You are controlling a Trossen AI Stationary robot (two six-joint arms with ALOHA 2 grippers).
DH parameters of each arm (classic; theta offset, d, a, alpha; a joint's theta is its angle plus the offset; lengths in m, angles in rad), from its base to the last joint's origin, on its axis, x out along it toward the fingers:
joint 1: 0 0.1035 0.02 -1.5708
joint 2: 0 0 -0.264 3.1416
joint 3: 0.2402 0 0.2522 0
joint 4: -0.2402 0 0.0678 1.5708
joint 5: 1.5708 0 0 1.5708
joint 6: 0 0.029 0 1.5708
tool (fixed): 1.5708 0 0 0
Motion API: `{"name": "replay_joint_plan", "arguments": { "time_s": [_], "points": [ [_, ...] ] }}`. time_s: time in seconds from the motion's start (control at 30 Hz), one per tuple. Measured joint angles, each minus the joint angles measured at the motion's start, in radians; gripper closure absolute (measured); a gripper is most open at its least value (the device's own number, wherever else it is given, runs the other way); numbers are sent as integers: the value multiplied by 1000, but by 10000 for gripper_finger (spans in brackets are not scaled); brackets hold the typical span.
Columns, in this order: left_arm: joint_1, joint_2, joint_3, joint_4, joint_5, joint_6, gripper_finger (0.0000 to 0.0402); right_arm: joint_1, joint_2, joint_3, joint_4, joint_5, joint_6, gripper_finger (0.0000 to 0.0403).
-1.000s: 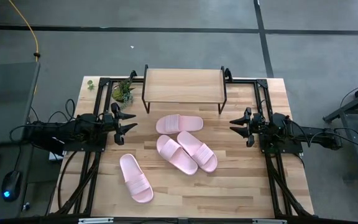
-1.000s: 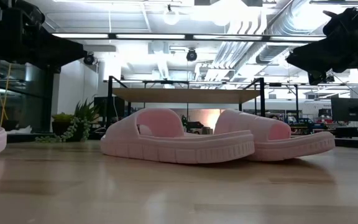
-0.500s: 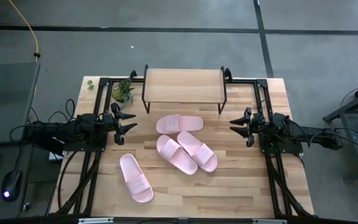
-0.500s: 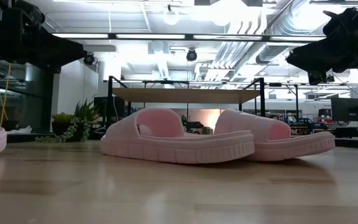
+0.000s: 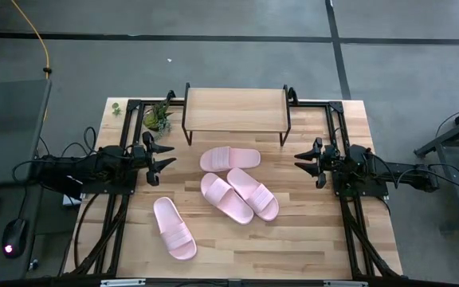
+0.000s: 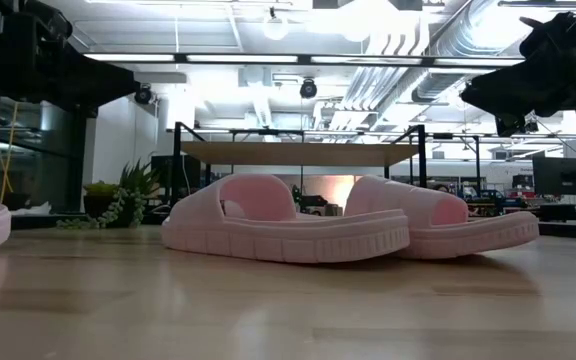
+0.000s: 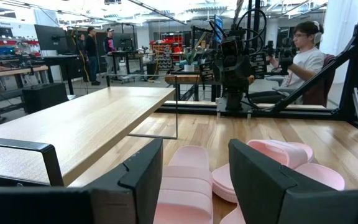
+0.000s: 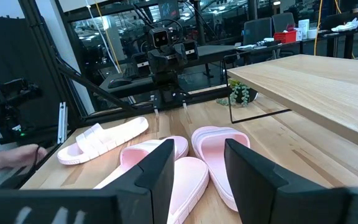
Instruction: Pick and place slides into the shelf
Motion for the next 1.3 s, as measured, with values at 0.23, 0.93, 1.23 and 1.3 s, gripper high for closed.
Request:
{"name": "replay_joint_plan", "arguments": {
  "time_s": [0.23, 0.93, 1.23, 1.3],
  "points": [
    [0, 0, 0, 0, 0, 0, 236, 0, 0, 0, 0, 0, 0, 269],
    [0, 0, 0, 5, 0, 0, 236, 0, 0, 0, 0, 0, -20, 269],
    [0, 0, 0, 6, 0, -3, 236, 0, 0, 0, 0, 0, -218, 269],
    [0, 0, 0, 3, 0, -2, 236, 0, 0, 0, 0, 0, -271, 269]
  ]
}}
